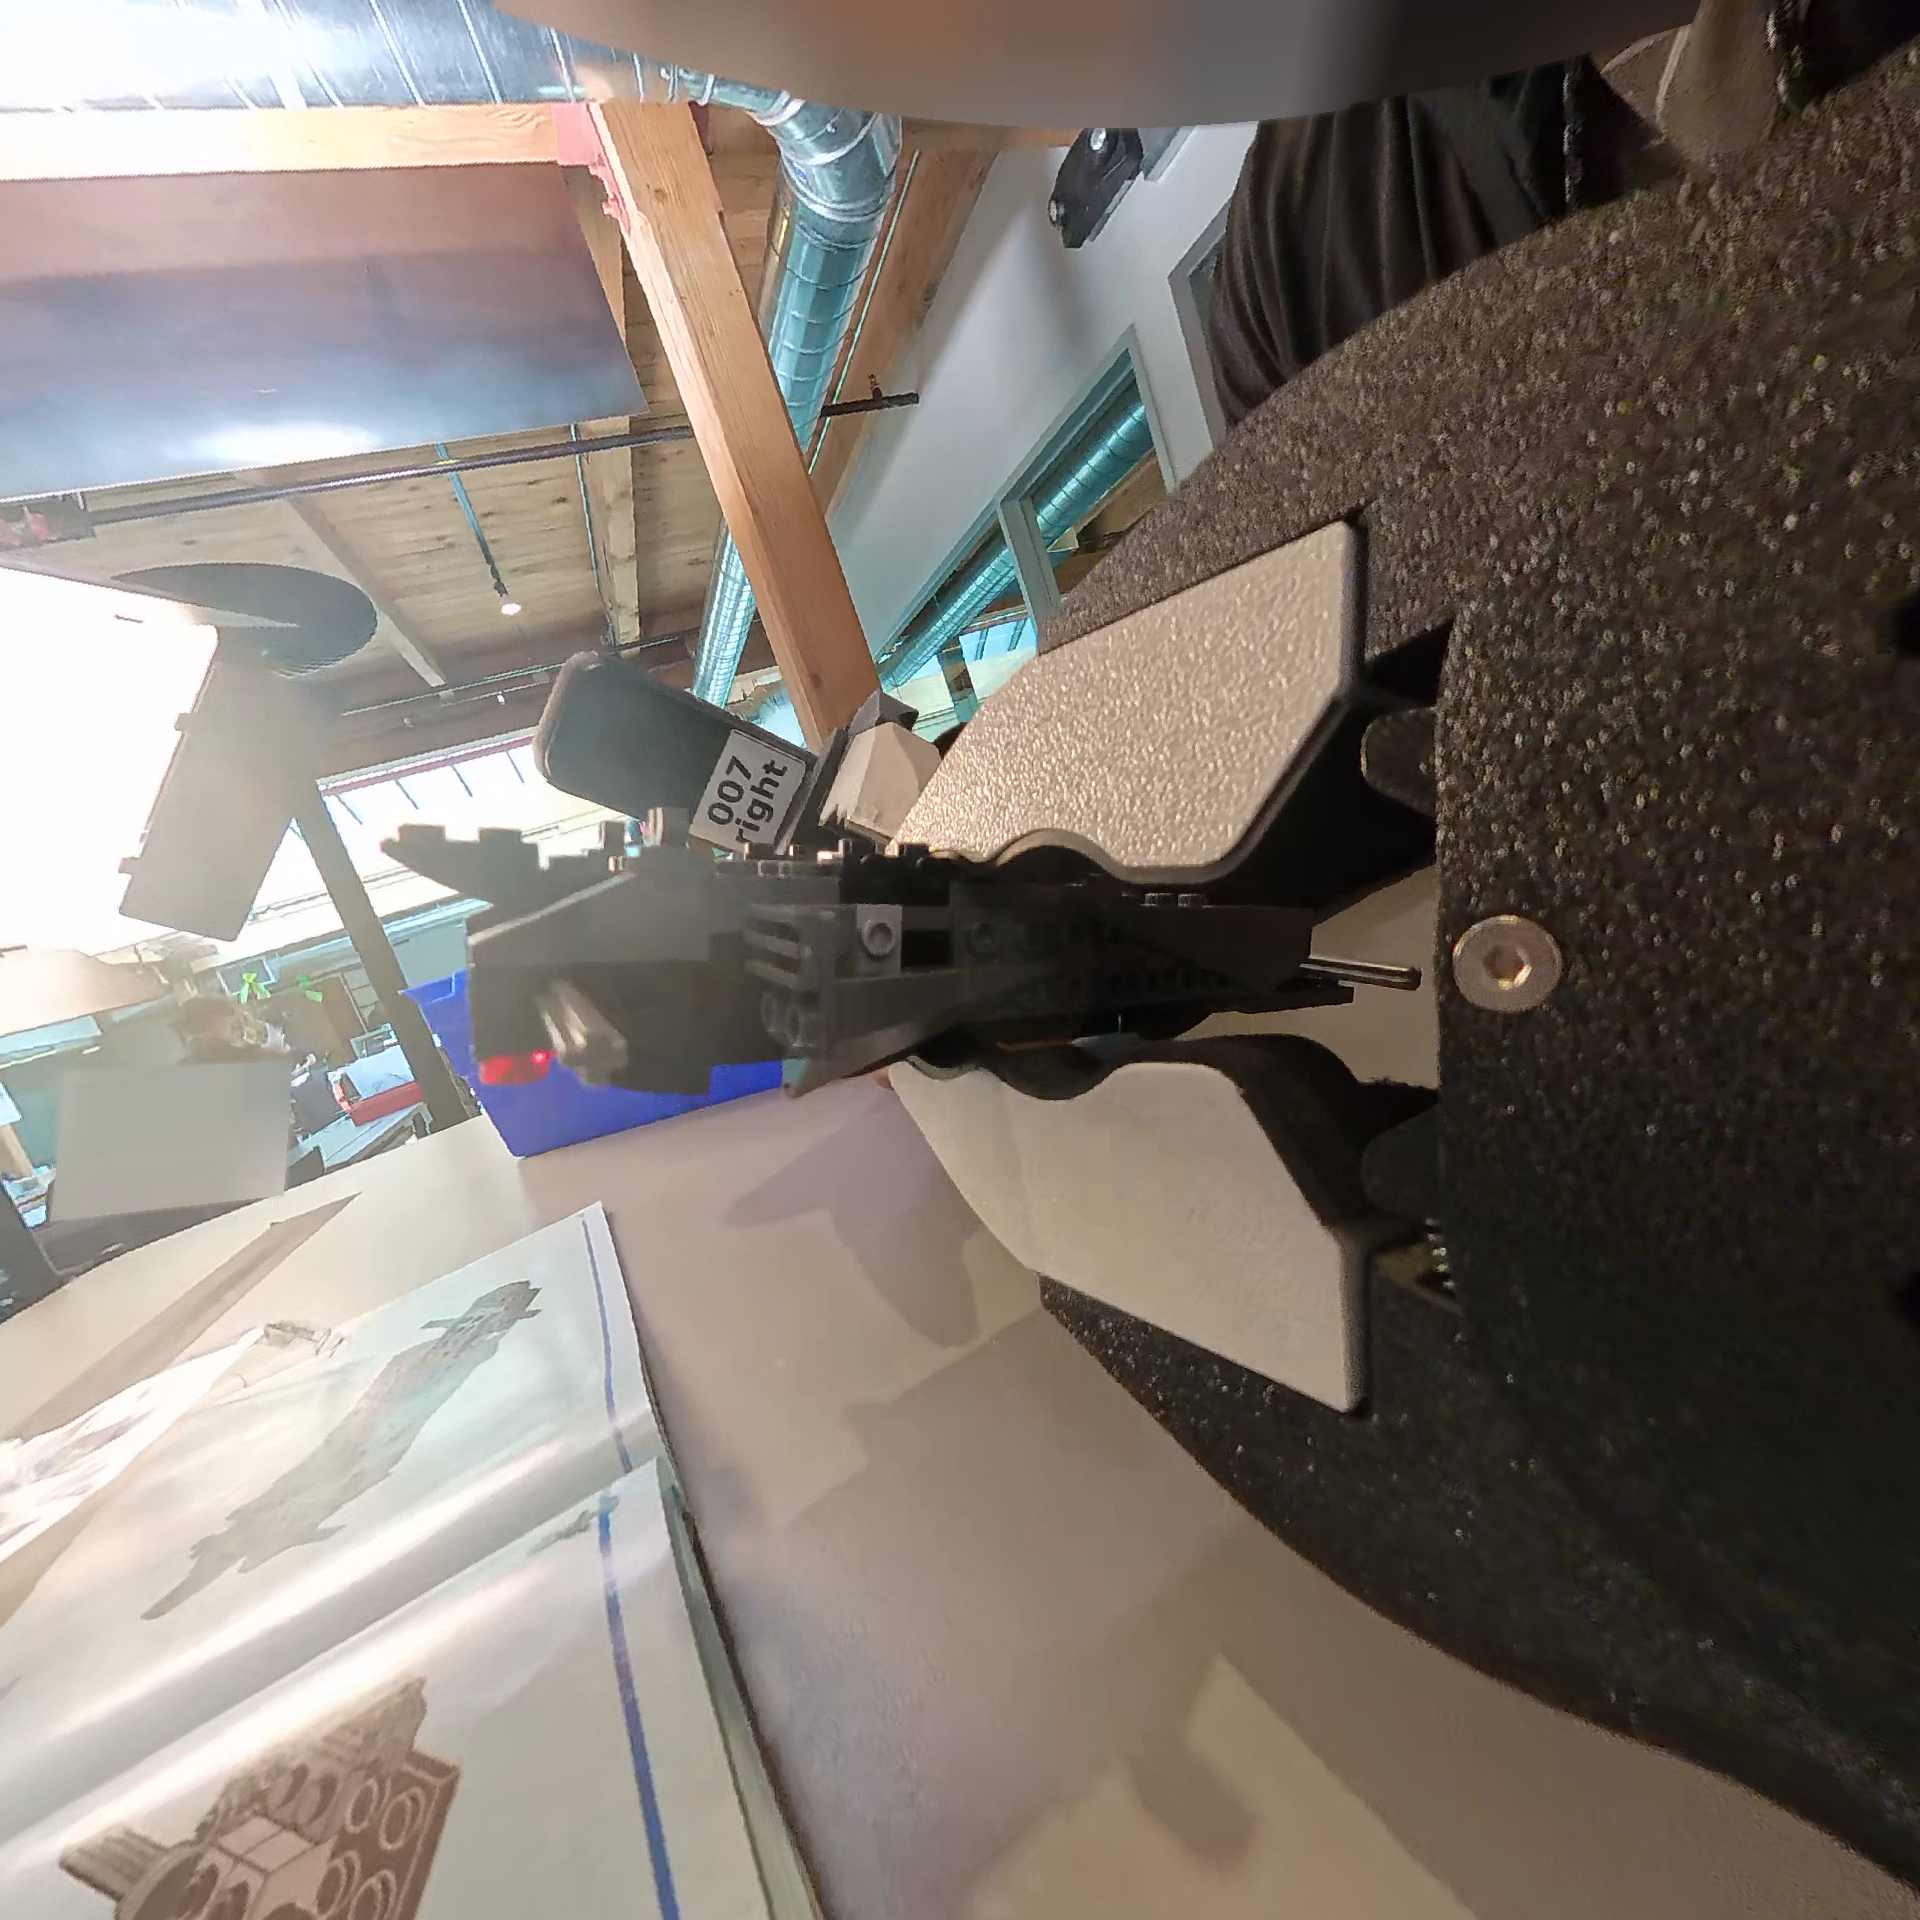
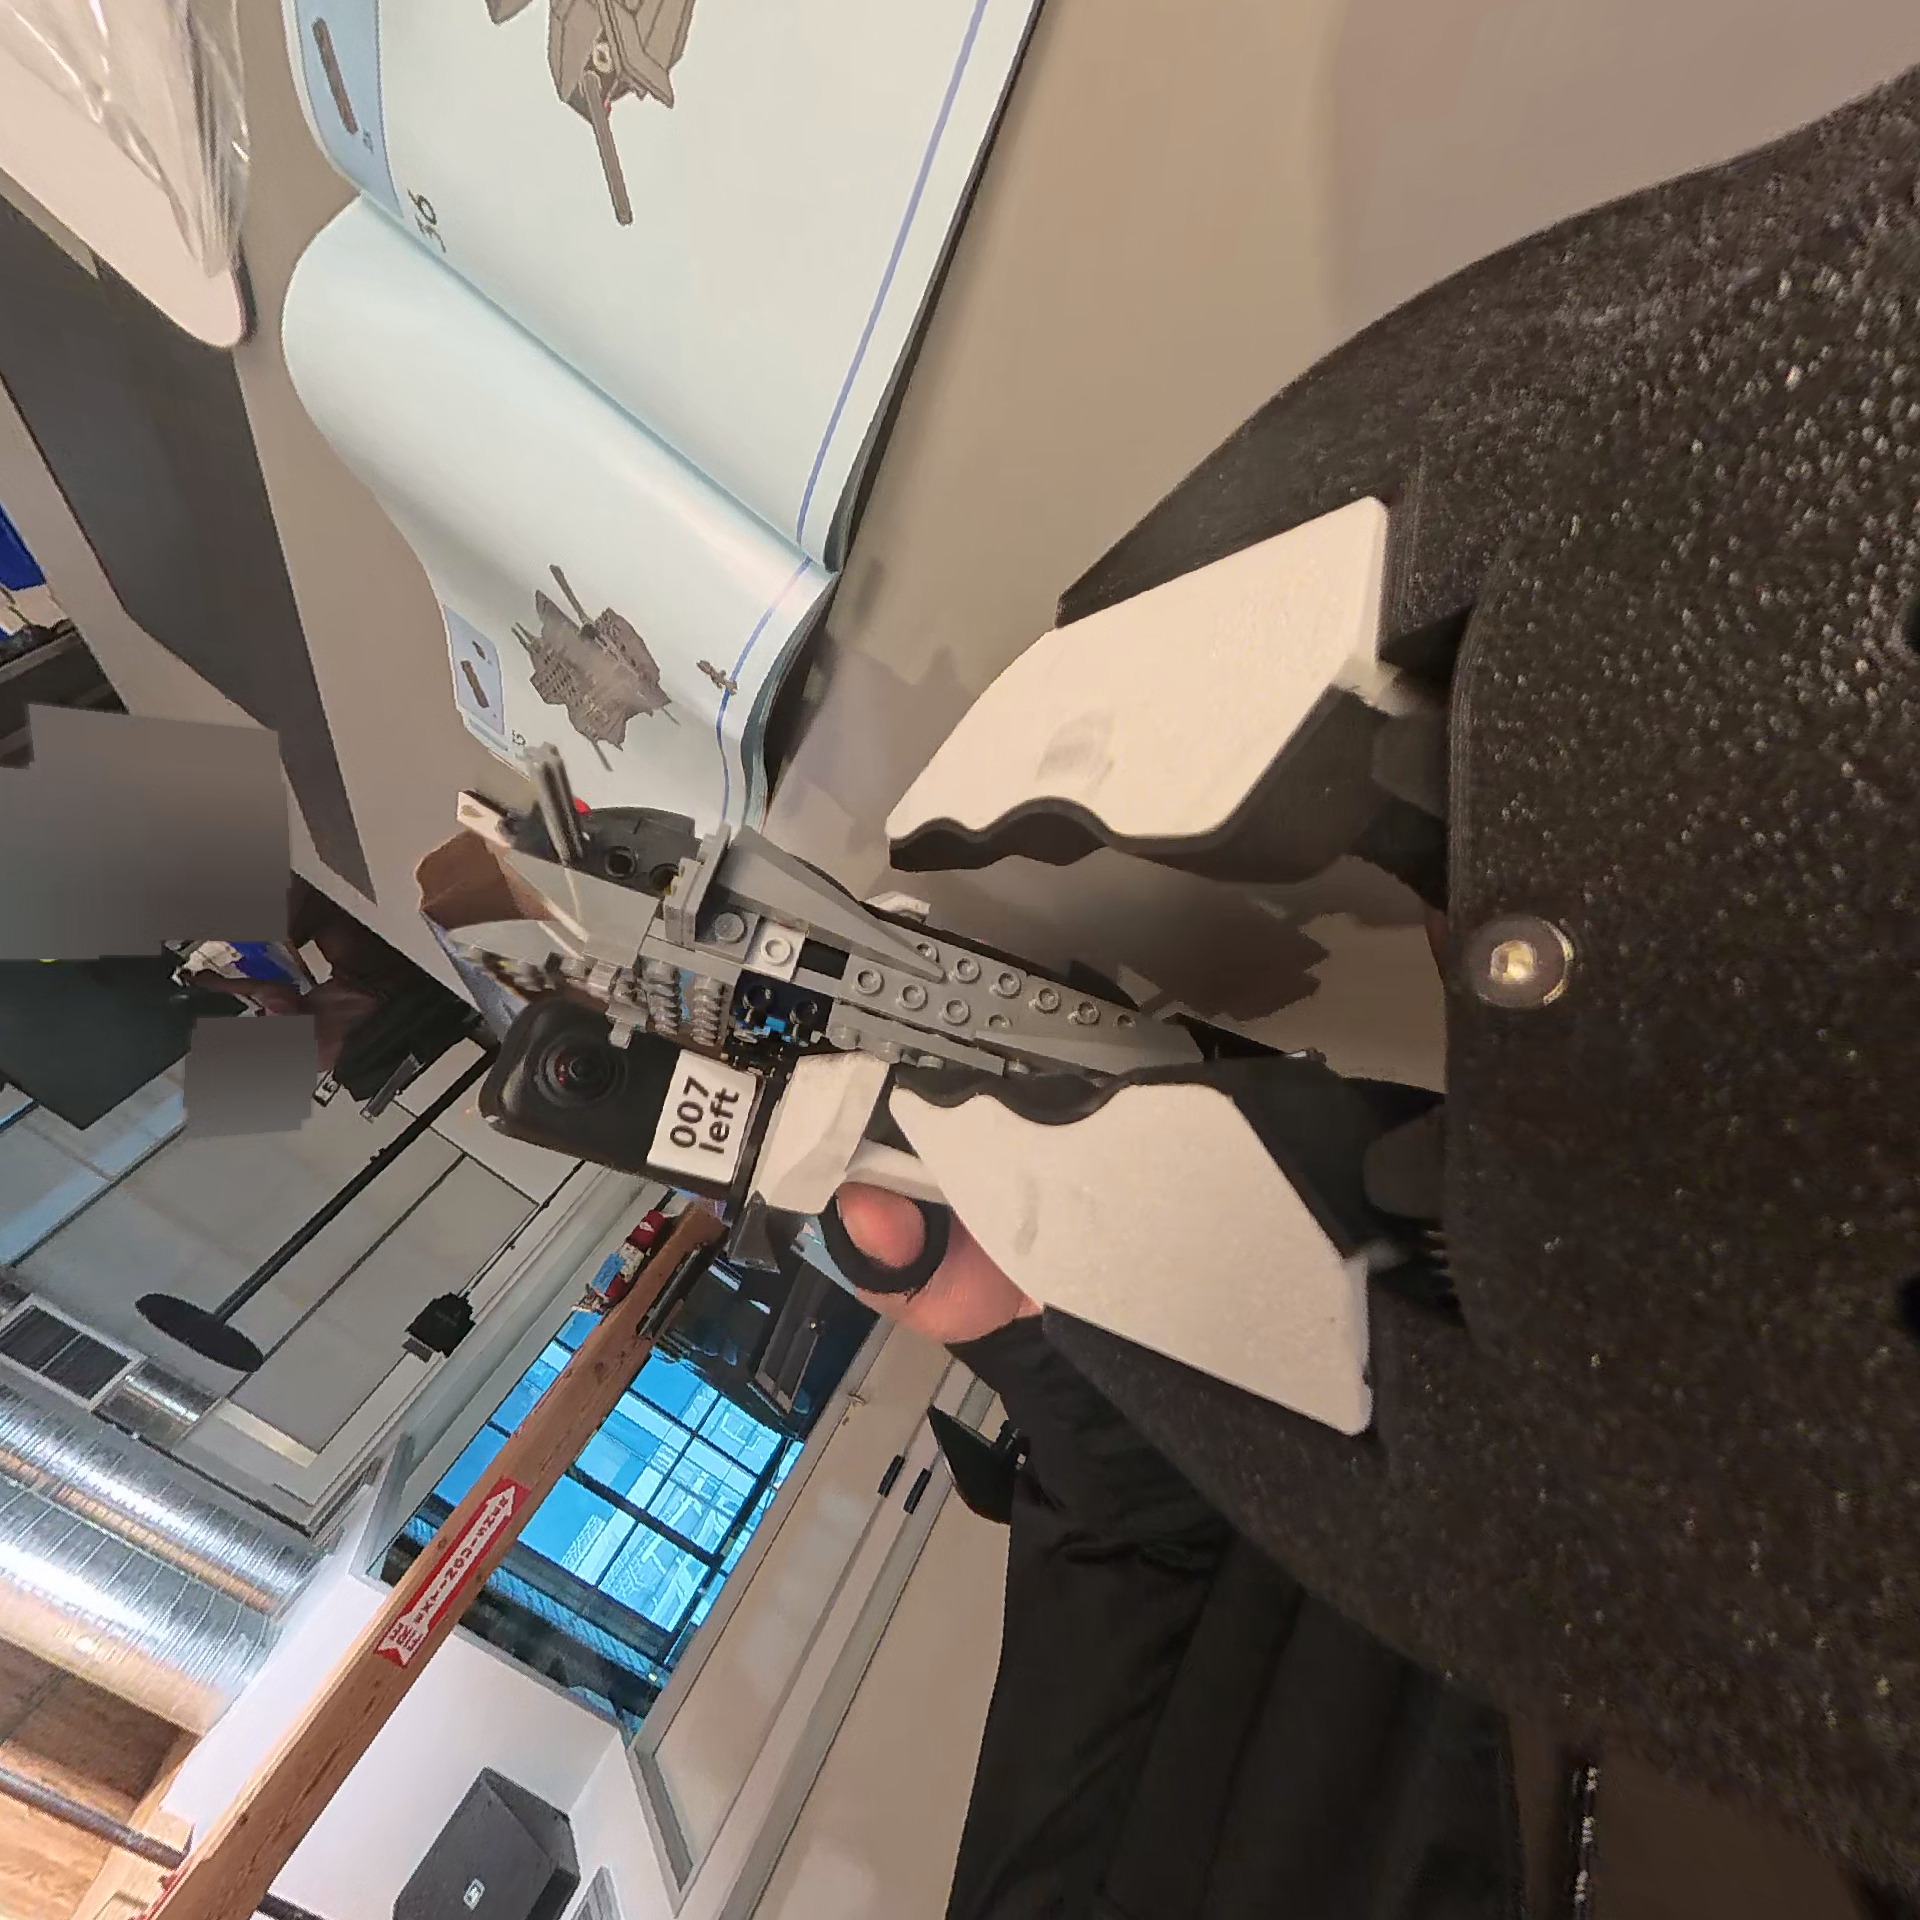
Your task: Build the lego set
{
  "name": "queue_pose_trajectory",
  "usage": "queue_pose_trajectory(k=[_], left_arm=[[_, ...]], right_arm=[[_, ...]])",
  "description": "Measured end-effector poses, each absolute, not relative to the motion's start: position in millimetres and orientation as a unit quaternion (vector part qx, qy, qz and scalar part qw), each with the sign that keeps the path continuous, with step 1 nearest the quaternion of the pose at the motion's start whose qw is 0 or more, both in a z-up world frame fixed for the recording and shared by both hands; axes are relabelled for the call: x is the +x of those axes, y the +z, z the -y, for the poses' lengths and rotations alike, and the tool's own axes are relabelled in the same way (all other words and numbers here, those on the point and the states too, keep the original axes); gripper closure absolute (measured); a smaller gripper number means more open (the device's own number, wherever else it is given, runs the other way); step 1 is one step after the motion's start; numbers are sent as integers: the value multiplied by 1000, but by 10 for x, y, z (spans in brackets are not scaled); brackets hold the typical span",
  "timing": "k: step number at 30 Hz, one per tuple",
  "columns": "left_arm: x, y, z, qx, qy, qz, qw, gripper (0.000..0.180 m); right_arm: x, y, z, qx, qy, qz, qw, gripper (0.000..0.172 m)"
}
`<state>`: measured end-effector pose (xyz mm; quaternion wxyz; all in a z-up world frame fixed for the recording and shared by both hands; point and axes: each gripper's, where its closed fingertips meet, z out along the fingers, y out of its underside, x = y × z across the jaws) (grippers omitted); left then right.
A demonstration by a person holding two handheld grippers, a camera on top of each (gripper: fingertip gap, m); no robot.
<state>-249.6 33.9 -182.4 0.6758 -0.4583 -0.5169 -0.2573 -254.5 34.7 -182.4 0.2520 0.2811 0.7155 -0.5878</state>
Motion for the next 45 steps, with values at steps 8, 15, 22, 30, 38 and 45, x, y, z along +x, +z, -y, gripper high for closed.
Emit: queue_pose_trajectory(k=[8,15,22,30,38,45], left_arm=[[-2460,-1624,-350,-476,-231,454,716,152],[-2412,-1511,-354,-501,-204,406,737,152],[-2377,-1424,-344,-507,-188,368,756,152],[-2314,-1301,-333,-509,-166,314,784,152],[-2273,-1205,-338,-507,-153,269,805,152],[-2314,-1211,-359,-508,-148,269,805,152]], right_arm=[[-2488,-1596,-354,231,-626,-714,210,141],[-2422,-1475,-356,200,-641,-717,186,144],[-2373,-1390,-345,179,-653,-716,167,146],[-2340,-1294,-337,173,-651,-728,128,138],[-2284,-1203,-342,162,-641,-746,81,141],[-2292,-1201,-357,160,-642,-745,80,148]])
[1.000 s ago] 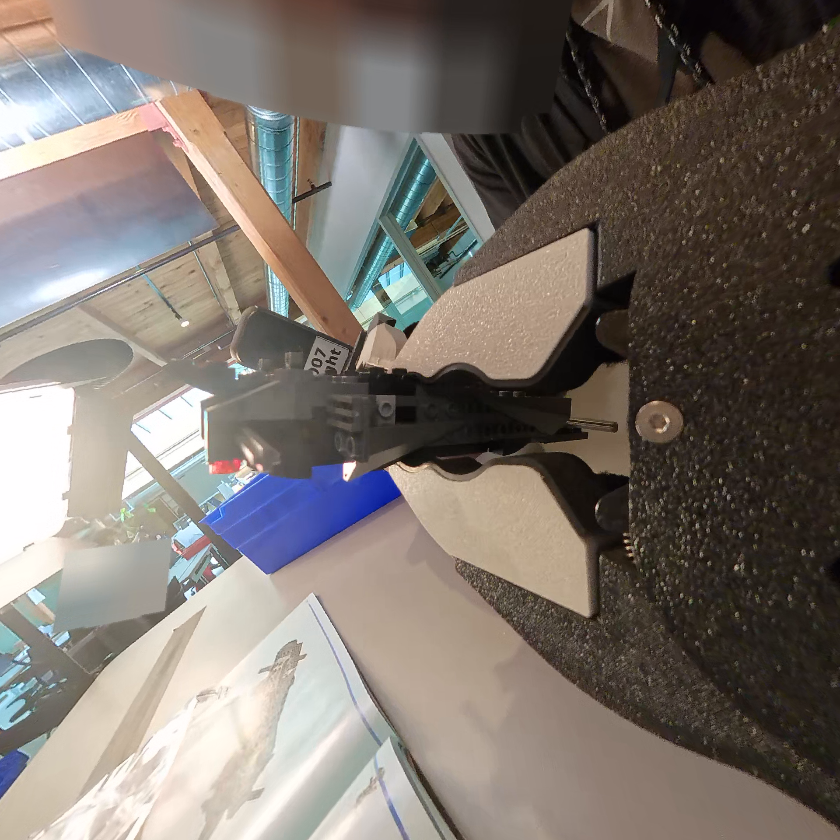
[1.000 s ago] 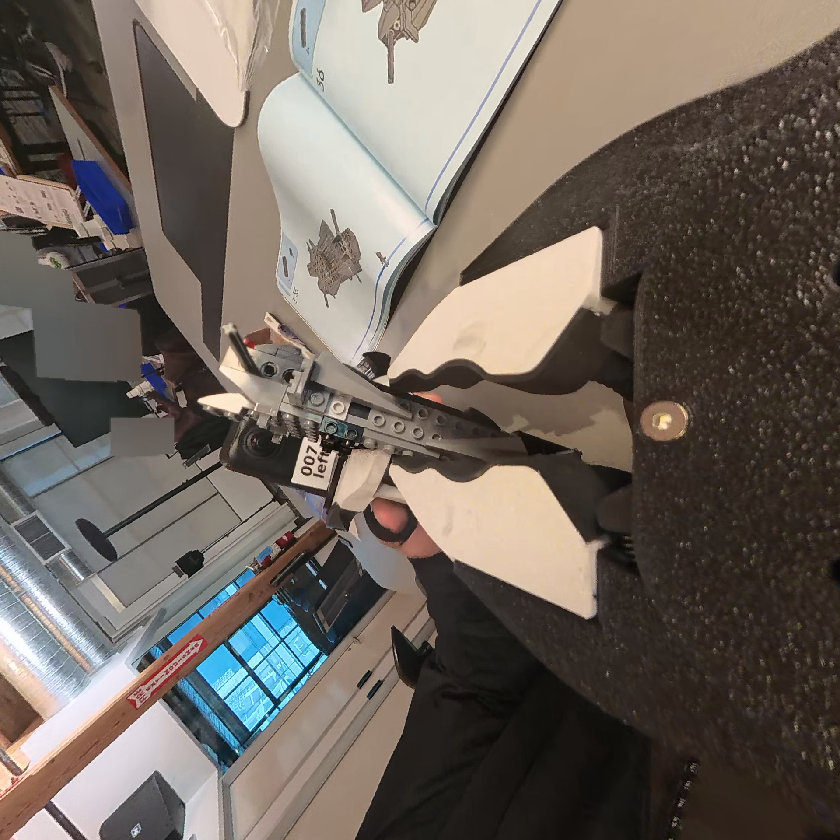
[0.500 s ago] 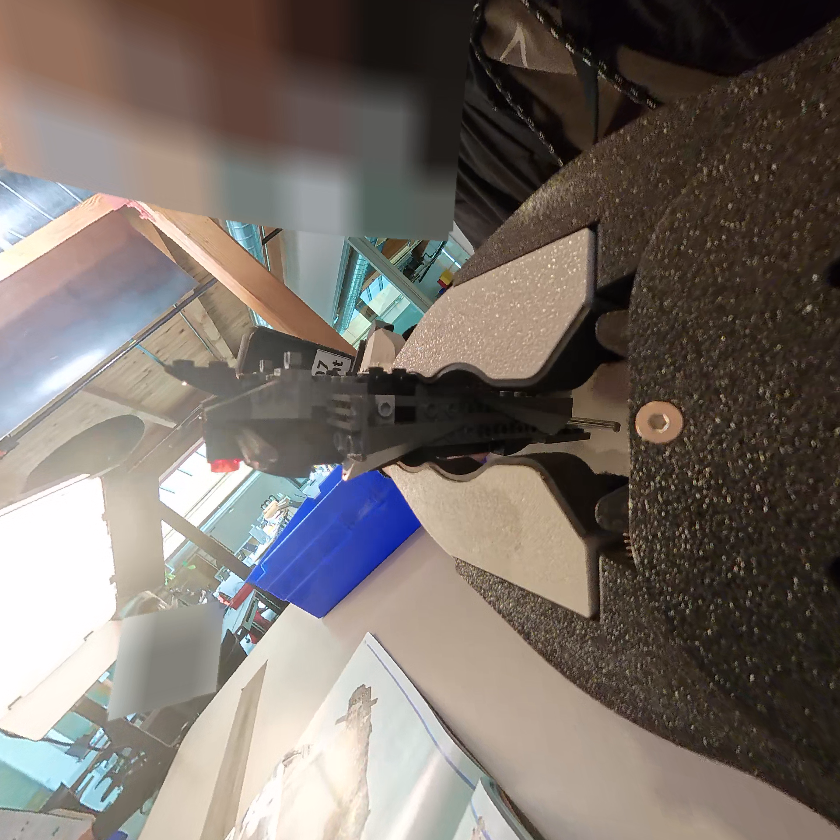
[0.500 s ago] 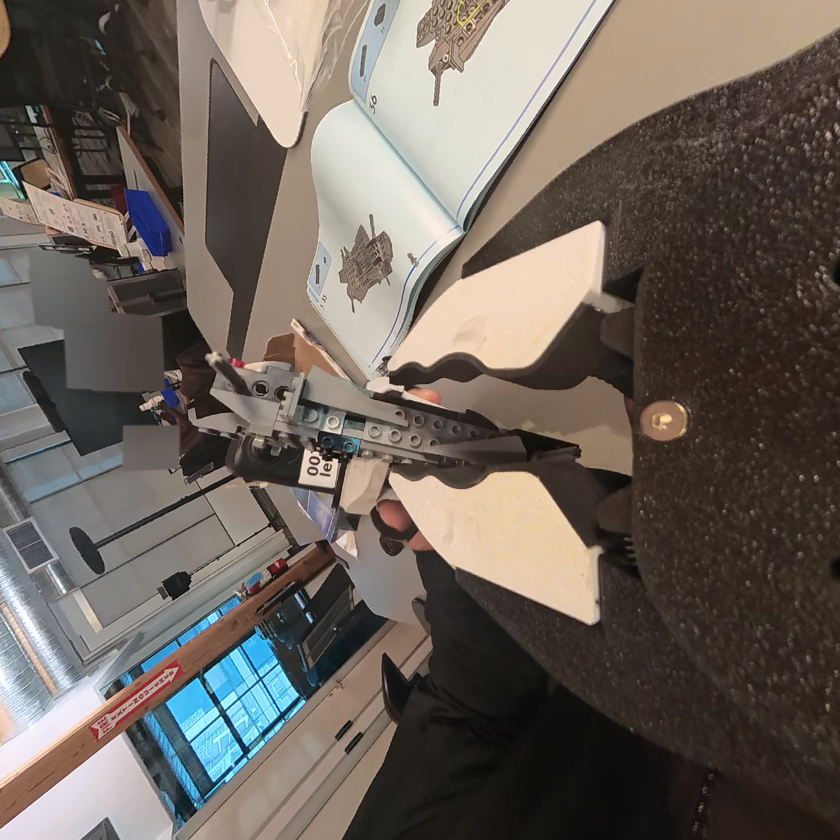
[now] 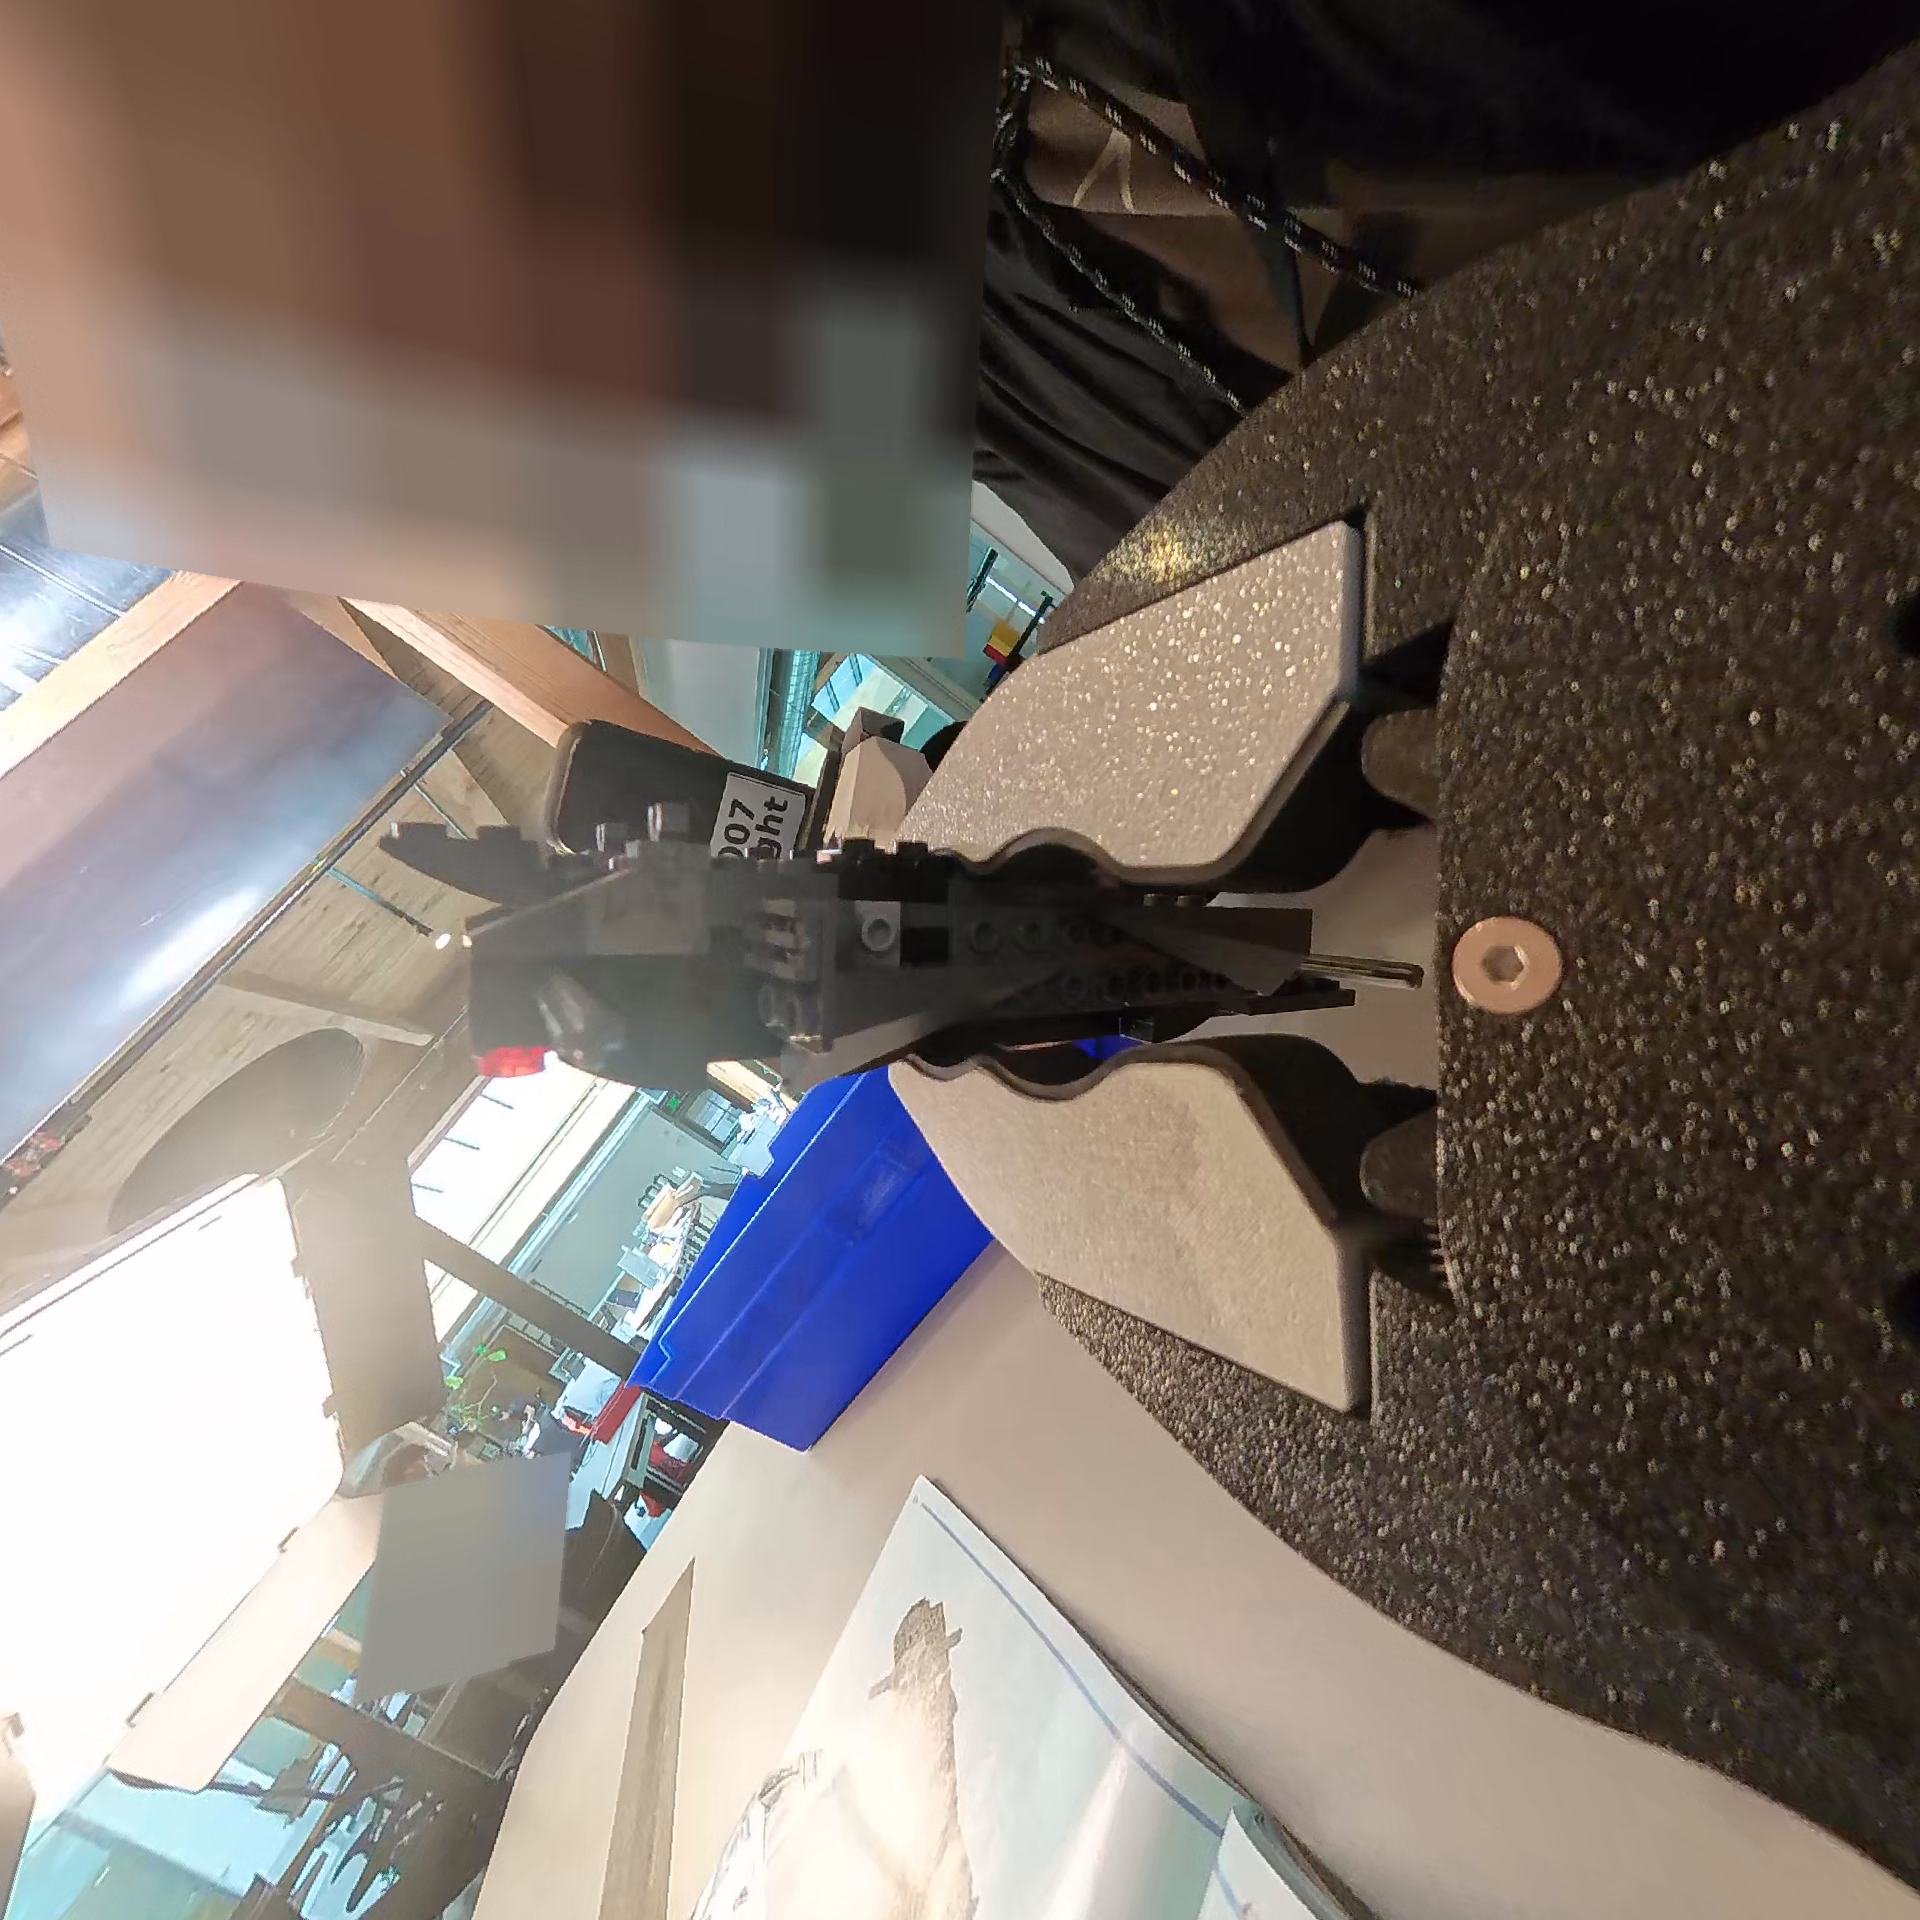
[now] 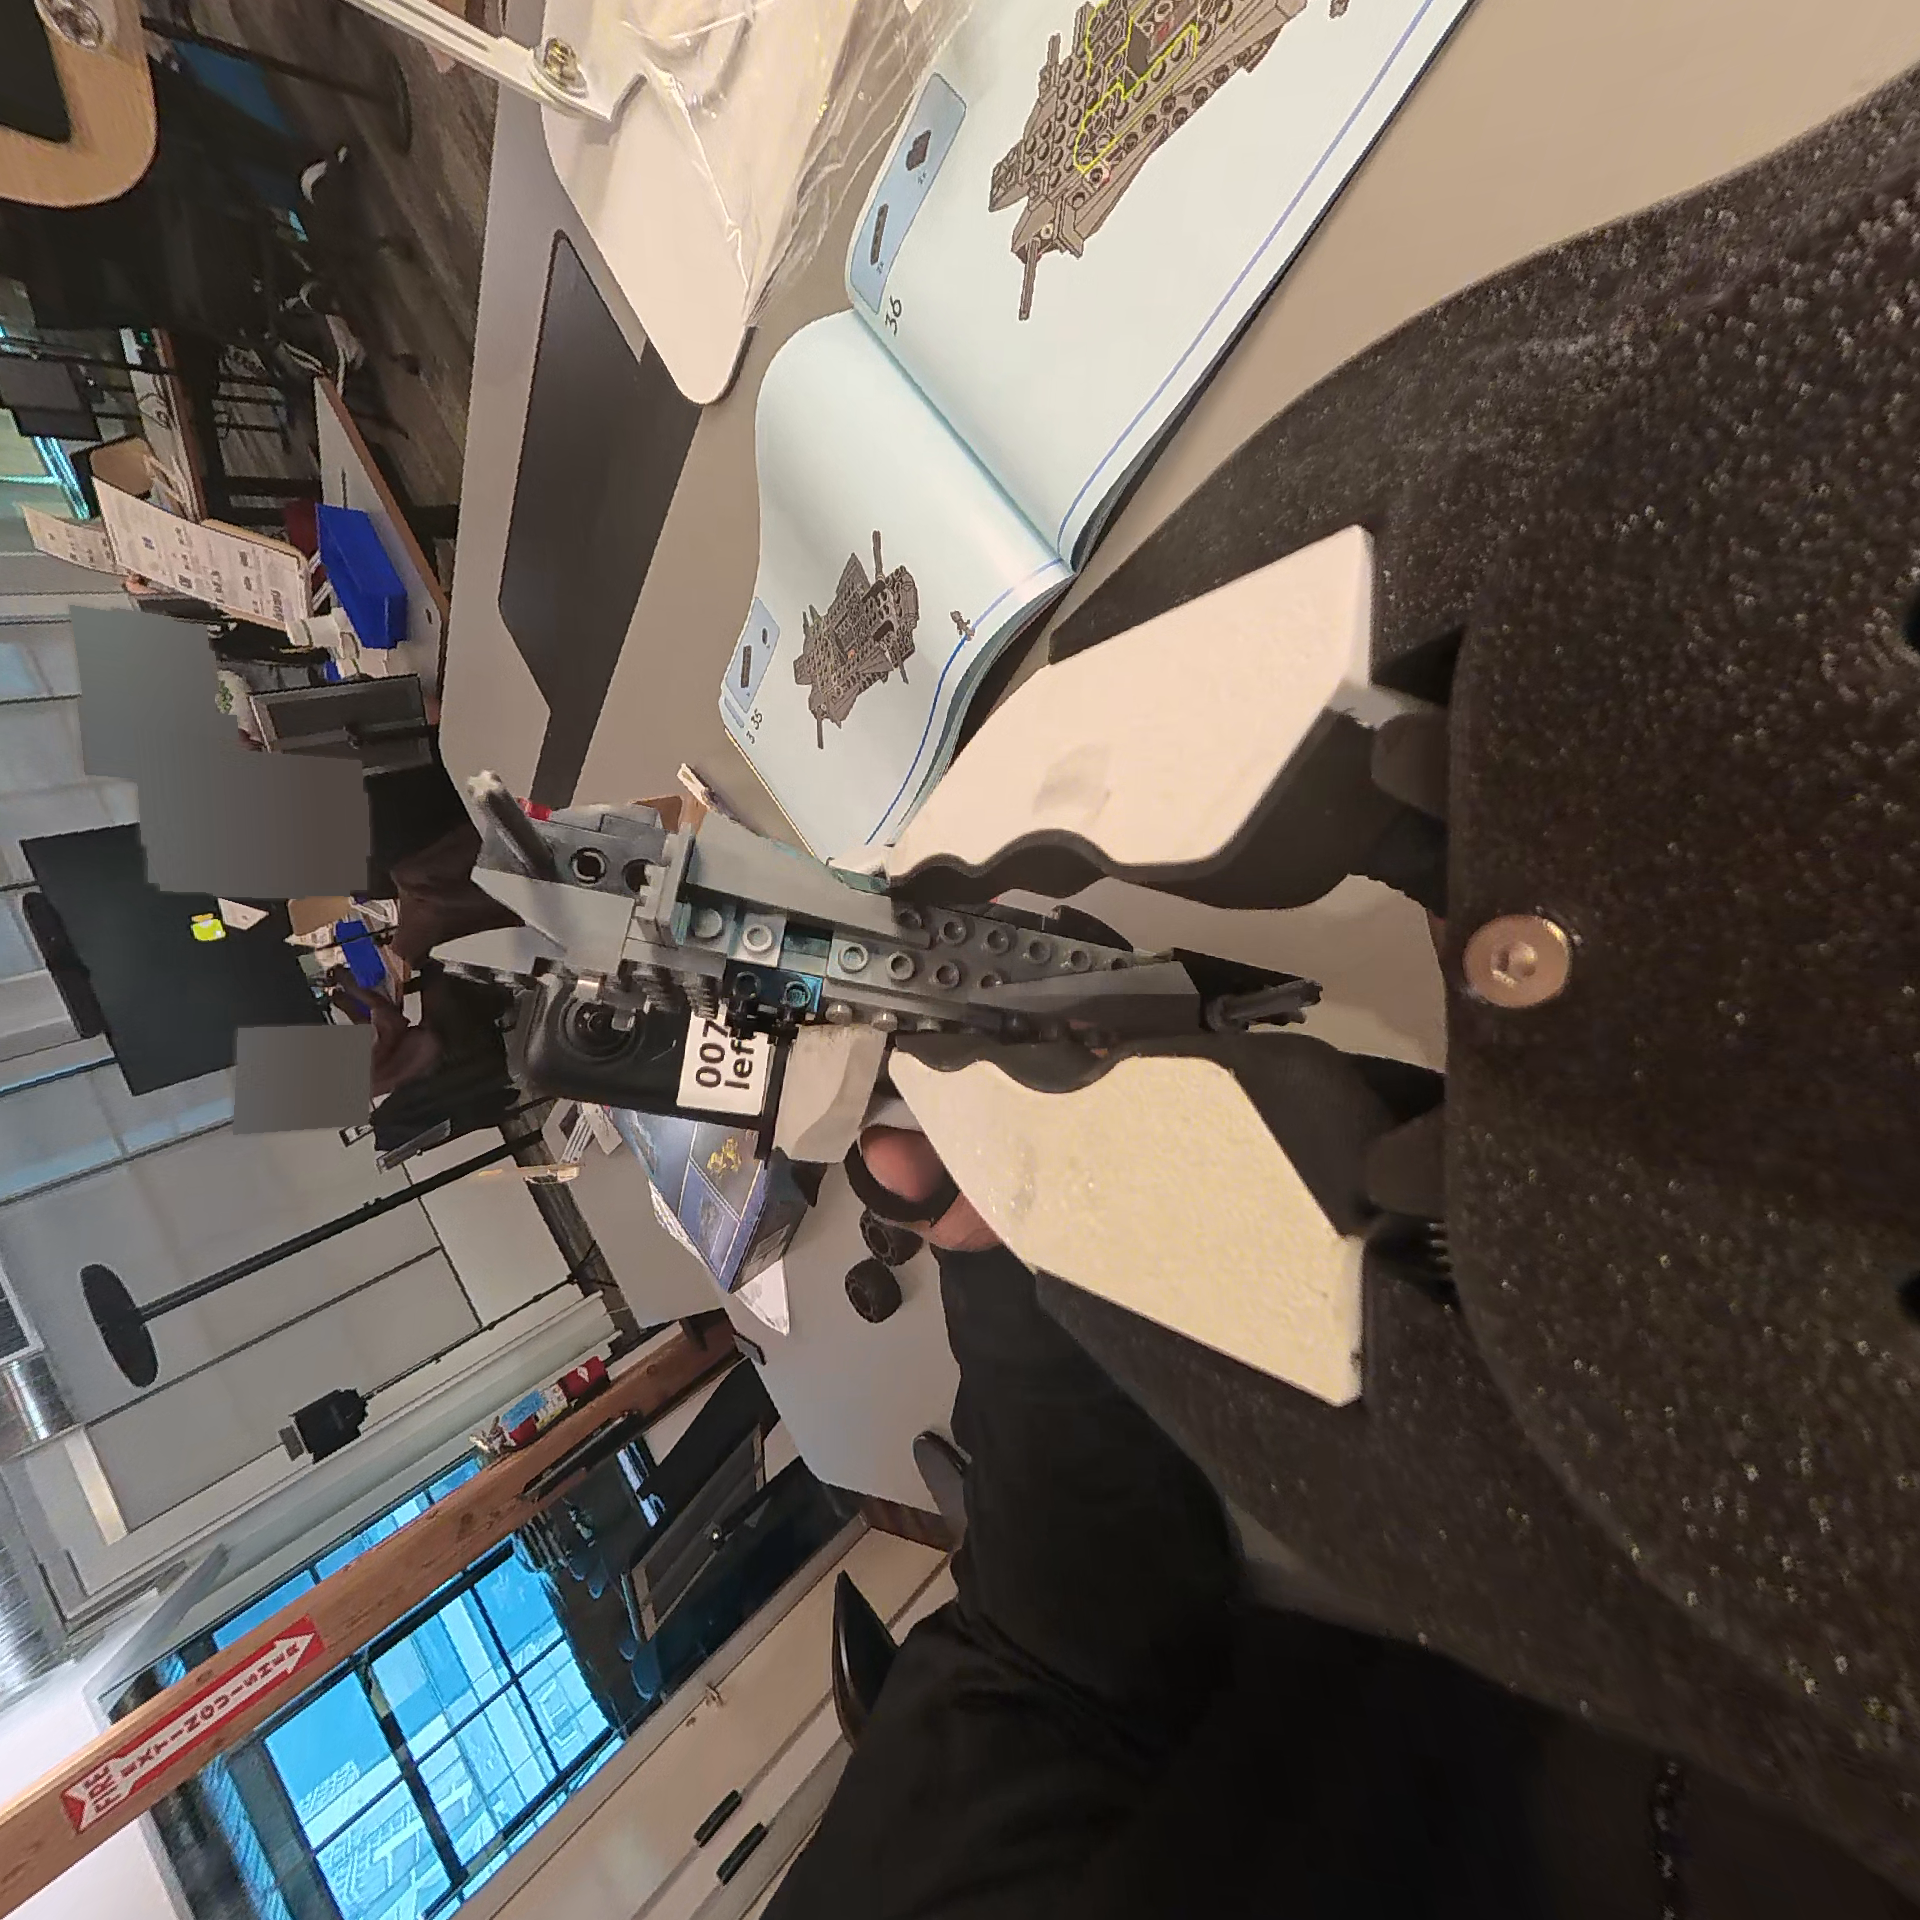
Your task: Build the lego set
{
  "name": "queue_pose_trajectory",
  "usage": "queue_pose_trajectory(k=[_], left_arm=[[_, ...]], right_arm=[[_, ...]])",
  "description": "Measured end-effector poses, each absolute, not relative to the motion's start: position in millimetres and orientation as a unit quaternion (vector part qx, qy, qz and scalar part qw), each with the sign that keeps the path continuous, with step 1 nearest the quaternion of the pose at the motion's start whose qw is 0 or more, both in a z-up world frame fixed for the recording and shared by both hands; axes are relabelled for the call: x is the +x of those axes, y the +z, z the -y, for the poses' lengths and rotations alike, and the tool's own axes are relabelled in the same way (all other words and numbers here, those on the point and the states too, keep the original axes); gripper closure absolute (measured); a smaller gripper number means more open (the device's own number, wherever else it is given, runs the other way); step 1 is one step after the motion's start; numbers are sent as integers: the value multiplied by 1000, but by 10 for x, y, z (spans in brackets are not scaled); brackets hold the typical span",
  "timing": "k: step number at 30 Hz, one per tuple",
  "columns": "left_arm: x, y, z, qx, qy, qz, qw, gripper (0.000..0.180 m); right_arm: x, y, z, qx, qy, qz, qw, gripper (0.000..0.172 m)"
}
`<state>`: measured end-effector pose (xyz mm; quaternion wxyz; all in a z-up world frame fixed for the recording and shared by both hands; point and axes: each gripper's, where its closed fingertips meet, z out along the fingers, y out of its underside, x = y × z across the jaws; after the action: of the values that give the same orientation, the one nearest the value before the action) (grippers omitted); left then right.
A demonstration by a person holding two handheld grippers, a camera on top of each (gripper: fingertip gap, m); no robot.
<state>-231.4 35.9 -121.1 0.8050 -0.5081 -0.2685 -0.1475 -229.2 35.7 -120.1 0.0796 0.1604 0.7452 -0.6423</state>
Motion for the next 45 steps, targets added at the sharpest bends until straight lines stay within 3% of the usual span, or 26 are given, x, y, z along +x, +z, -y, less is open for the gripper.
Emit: queue_pose_trajectory(k=[27,35,45], left_arm=[[-2338,-1247,-374,-515,-136,283,797,152],[-2395,-1308,-403,-523,-143,307,782,153],[-2479,-1404,-425,-517,-175,371,752,152]], right_arm=[[-2330,-1239,-362,176,-647,-733,112,149],[-2398,-1331,-387,219,-647,-702,202,142],[-2455,-1397,-410,247,-644,-678,252,149]])
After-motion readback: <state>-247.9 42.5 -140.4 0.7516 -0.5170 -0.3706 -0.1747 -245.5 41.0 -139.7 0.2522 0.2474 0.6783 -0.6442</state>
